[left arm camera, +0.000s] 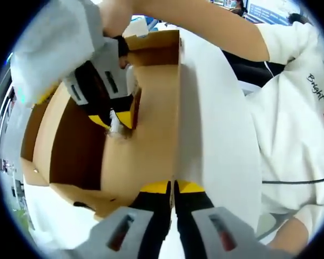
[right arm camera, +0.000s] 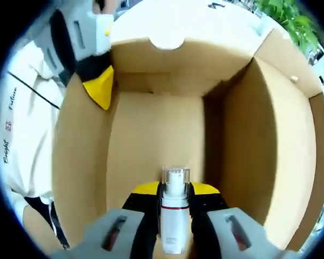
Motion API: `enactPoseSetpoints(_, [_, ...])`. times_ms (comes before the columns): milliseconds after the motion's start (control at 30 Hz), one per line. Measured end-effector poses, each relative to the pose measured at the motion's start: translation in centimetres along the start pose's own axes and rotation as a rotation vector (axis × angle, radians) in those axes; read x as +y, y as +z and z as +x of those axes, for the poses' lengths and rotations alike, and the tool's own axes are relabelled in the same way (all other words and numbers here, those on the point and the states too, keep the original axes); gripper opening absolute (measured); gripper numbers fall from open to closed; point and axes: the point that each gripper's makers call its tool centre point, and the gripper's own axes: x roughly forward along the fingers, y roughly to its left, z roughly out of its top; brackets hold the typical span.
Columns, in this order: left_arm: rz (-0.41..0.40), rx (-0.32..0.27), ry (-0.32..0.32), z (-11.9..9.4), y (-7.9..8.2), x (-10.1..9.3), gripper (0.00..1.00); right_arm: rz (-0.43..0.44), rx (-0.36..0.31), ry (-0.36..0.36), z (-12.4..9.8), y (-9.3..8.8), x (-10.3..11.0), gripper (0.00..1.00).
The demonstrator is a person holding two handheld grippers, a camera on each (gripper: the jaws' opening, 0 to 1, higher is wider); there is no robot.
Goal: Operate the shoe box by opening the lid, removing the specified soft item, and placing it in the target area until the item is outside and the box remains undamaged.
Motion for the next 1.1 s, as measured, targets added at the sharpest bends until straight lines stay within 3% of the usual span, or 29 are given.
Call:
enactPoseSetpoints(100, [-0.001, 0.0, 0.003, 0.0, 0.0, 0.0, 0.03, -0.013, -0.092, -0.054, -1.3, 1.3, -0.5, 0.19])
enactPoseSetpoints(200, [0.0, 0.002, 0.008, 0.0, 0.0, 0.0, 0.03, 0.004, -0.145, -0.106, -2.2, 1.6, -0.7, 0.19])
enactPoseSetpoints(267, [0.001, 0.002, 0.01, 0.0, 0.0, 0.0, 0.03, 0.011, -0.154, -0.083, -2.4, 1.4, 0.3, 0.19])
enactPoseSetpoints(333, [0.004, 0.0, 0.008, 0.0, 0.0, 0.0, 0.03, 0.033, -0.147, -0.062, -2.3, 0.9, 0.8, 0.19])
enactPoseSetpoints(400, [0.001, -0.002, 0.005, 0.0, 0.0, 0.0, 0.03, 0.071, -0.059, -0.075, -2.0, -1.0, 0.9, 0.19])
enactPoseSetpoints(433, [0.0, 0.0, 0.006, 0.0, 0.0, 0.0, 0.03, 0.072, -0.049, -0.07, -2.0, -1.3, 1.4, 0.19])
enactPoseSetpoints(533, [0.0, 0.002, 0.008, 0.0, 0.0, 0.1, 0.03, 0.078, -0.117, -0.08, -2.6, -0.7, 2.0, 0.19])
enactPoseSetpoints(600, [-0.001, 0.0, 0.007, 0.0, 0.0, 0.1, 0.03, 0.066, -0.155, -0.123, -3.1, -0.4, 1.7, 0.19])
enactPoseSetpoints(633, [0.001, -0.001, 0.008, 0.0, 0.0, 0.1, 0.03, 0.086, -0.172, -0.17, -3.5, -0.3, 0.4, 0.19])
enactPoseSetpoints(733, [0.003, -0.008, 0.008, 0.0, 0.0, 0.1, 0.03, 0.152, -0.205, -0.249, -4.2, -1.1, -0.5, 0.19])
enactPoseSetpoints(933, [0.001, -0.005, 0.006, 0.0, 0.0, 0.1, 0.03, 0.249, -0.347, -0.333, -5.5, -1.8, -0.9, 0.19])
enactPoseSetpoints(1100, [0.002, -0.003, 0.007, 0.0, 0.0, 0.1, 0.03, 0.315, -0.483, -0.365, -7.0, -1.1, -1.8, 0.19])
